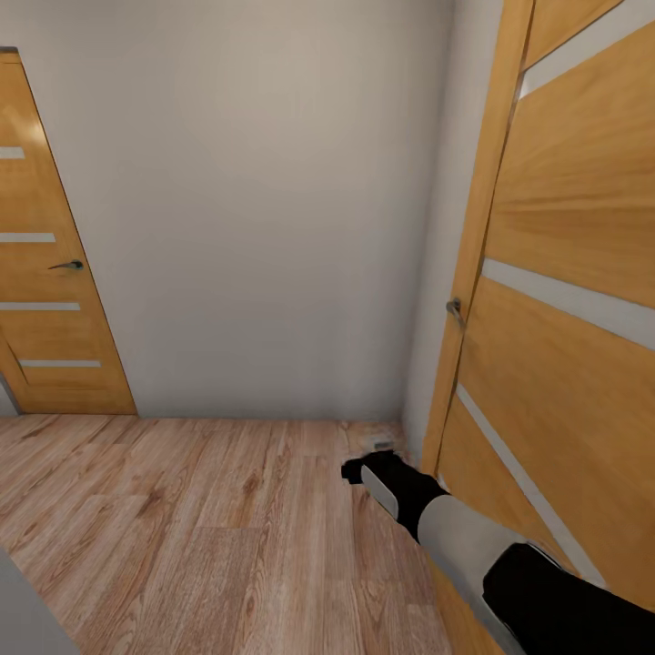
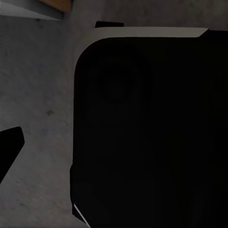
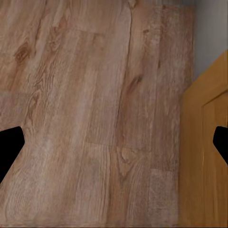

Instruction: Move the two storage containers from the living room to the garage. In the garage, place one container on the floor and stack the other container on top of it (either order is fine).

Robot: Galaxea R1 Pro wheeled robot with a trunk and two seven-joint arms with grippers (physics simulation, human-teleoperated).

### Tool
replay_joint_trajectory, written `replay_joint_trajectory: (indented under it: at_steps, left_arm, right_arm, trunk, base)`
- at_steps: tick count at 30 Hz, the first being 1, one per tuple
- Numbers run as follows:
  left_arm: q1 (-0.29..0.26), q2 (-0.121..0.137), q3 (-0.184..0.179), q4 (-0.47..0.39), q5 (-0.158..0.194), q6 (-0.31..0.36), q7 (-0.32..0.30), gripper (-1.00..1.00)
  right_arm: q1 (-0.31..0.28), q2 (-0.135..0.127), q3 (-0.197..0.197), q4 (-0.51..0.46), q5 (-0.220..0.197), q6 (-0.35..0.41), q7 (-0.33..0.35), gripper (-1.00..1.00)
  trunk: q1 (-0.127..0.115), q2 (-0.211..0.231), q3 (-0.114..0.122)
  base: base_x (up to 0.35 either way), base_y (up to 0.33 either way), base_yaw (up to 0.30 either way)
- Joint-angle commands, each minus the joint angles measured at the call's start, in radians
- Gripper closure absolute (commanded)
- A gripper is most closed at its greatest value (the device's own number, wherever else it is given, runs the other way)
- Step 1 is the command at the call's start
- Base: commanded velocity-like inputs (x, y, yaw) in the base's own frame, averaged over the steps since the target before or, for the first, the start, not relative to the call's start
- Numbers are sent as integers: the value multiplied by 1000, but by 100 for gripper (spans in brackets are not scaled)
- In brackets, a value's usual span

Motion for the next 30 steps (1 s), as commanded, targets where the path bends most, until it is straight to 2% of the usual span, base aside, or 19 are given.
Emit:
replay_joint_trajectory:
  at_steps: [1, 4, 6, 11, 12, 14, 20, 23, 25, 28, 30]
  left_arm:
    - [1, 0, -1, -1, 8, -1, 1, -100]
    - [1, 0, 0, -1, 8, -1, 2, -100]
    - [1, 1, 3, -1, 9, 0, 2, -100]
    - [1, 1, 6, -1, 10, 0, 2, -100]
    - [1, 1, 6, -1, 9, 0, 1, -100]
    - [1, 0, 6, -1, 9, 0, 1, -100]
    - [1, -1, 7, -1, 8, 0, 1, -100]
    - [1, -1, 7, -1, 8, 0, 1, -100]
    - [1, -1, 7, -1, 8, 0, 1, -100]
    - [1, -1, 7, -1, 8, 0, 1, -100]
    - [1, -1, 7, -1, 8, 0, 1, -100]
  right_arm:
    - [15, 0, 8, -1, -7, -5, -7, -100]
    - [72, 0, 11, 2, -3, -25, -7, -100]
    - [124, 0, 12, 3, 23, -33, -7, -100]
    - [192, 0, 13, 2, 78, -47, -6, -100]
    - [242, 0, 13, 3, 96, -61, -6, -100]
    - [284, 0, 13, 3, 101, -79, -6, -100]
    - [320, 0, 13, 5, 104, -112, 27, -100]
    - [325, -11, 13, 86, 104, -163, 102, -100]
    - [326, -16, 13, 187, 104, -237, 148, -100]
    - [327, -14, 12, 304, 103, -338, 194, -100]
    - [340, -17, 12, 333, 103, -369, 212, -100]
  trunk:
    - [0, -1, -1]
    - [0, -1, -1]
    - [0, -1, -1]
    - [0, -1, -1]
    - [0, -1, -1]
    - [0, -1, -1]
    - [0, -1, -1]
    - [0, -1, -1]
    - [0, -1, -1]
    - [0, -1, -1]
    - [0, -1, -1]
  base:
    - [0, 0, 0]
    - [0, 0, 0]
    - [0, 0, 0]
    - [0, 0, 0]
    - [0, 0, 0]
    - [0, 0, 0]
    - [0, 0, 0]
    - [0, 0, 0]
    - [0, 0, 0]
    - [0, 0, 0]
    - [0, 0, 0]
